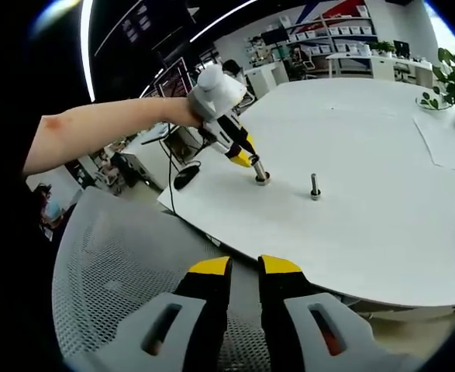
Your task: Place the washer onto the threaded stud by aligning its center hole with the stud, sliding it down to the base, and recovering from edge contact or off-axis alignment until the washer reaches the visible bottom stop.
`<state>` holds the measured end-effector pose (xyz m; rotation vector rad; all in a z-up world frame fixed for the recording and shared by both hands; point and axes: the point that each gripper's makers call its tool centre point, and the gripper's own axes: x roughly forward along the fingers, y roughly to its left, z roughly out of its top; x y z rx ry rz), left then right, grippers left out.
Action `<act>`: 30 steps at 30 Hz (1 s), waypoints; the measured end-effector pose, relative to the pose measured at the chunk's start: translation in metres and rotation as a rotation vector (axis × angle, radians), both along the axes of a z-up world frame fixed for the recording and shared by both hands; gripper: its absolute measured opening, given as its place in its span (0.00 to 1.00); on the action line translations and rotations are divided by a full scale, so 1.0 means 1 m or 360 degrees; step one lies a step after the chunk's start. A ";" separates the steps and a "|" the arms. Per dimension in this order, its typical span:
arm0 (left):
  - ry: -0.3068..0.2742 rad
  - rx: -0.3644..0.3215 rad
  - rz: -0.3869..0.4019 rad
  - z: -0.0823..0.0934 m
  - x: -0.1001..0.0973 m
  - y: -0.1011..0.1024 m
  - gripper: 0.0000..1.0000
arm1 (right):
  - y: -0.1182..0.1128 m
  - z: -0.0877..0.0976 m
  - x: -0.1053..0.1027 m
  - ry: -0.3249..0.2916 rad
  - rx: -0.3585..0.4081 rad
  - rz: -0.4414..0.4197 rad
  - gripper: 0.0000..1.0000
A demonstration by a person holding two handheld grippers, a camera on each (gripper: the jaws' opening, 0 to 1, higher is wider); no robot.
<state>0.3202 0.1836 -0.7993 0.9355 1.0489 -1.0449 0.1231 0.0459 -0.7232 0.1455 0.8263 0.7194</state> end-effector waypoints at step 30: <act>0.0103 0.0195 -0.0020 -0.053 0.002 -0.007 0.18 | 0.000 -0.001 -0.001 0.0010 -0.0005 0.0013 0.17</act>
